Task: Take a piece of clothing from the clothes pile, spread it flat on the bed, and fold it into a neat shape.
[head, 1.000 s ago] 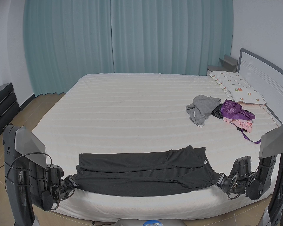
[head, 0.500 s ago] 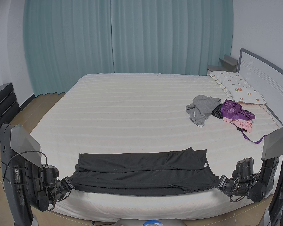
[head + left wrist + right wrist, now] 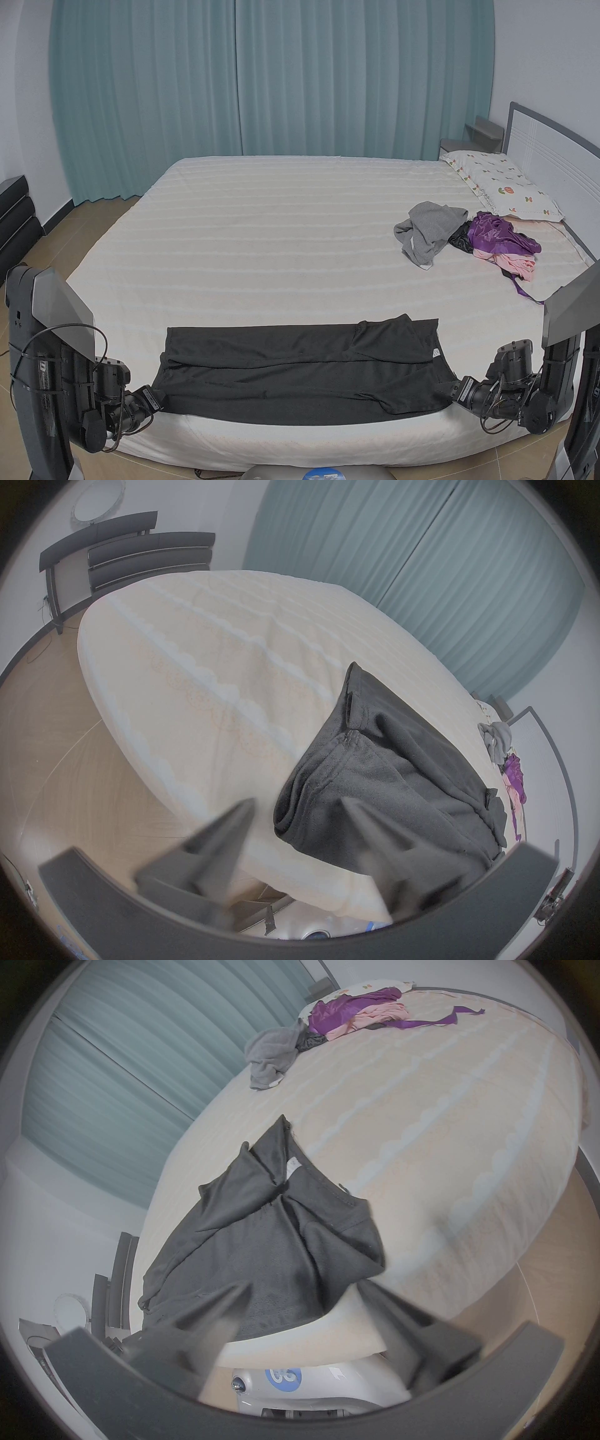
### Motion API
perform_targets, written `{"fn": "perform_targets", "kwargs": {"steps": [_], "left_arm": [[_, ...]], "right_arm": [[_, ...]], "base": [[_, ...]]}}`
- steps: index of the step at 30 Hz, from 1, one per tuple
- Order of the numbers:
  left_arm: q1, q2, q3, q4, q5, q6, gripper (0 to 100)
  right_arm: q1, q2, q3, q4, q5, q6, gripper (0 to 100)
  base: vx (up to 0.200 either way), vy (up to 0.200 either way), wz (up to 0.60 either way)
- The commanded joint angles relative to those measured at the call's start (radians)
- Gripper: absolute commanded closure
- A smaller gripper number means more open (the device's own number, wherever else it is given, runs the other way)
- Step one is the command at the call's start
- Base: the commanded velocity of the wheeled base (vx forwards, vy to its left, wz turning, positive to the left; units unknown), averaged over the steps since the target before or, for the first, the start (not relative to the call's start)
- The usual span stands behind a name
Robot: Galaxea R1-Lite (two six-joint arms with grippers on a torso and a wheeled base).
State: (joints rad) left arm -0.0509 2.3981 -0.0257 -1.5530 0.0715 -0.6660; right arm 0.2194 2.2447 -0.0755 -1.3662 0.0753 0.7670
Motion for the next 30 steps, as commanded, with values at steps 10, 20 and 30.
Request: {"fn": "perform_targets", "kwargs": {"steps": [10,20,30], "left_arm": [[0.078,-0.197,-0.108,0.048,-0.13,0.006,0],[0.049,-0.201,-0.418,0.47,-0.217,0.026,0],[0.016,-0.126,-0.471,0.521,-0.256,0.095,0]], "right_arm": [[-0.081,-0.086,0.022,-0.163,0.072,-0.114,0],[-0.166,0.079,-0.156,-0.105,0.21,-0.18,0],[-0.169,0.118,-0.167,-0.114,0.308,-0.192,0]], "base": [[0.0,0.0,0.0],[0.0,0.0,0.0],[0.0,0.0,0.0]]}}
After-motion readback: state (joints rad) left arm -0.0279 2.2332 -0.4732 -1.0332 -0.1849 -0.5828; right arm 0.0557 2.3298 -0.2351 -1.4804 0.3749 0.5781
